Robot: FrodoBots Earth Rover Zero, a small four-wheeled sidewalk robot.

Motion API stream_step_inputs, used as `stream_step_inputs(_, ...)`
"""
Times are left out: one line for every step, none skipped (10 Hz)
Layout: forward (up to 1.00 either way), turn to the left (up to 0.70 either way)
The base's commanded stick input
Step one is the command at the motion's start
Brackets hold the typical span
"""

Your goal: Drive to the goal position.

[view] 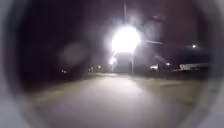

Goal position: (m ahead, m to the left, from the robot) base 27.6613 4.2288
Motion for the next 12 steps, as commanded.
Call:
stream_step_inputs(1.00, 0.00)
stream_step_inputs(1.00, 0.00)
stream_step_inputs(1.00, 0.00)
stream_step_inputs(1.00, 0.00)
stream_step_inputs(1.00, 0.00)
stream_step_inputs(1.00, 0.00)
stream_step_inputs(1.00, 0.00)
stream_step_inputs(1.00, 0.00)
stream_step_inputs(1.00, 0.00)
stream_step_inputs(1.00, 0.00)
stream_step_inputs(1.00, 0.00)
stream_step_inputs(1.00, 0.00)
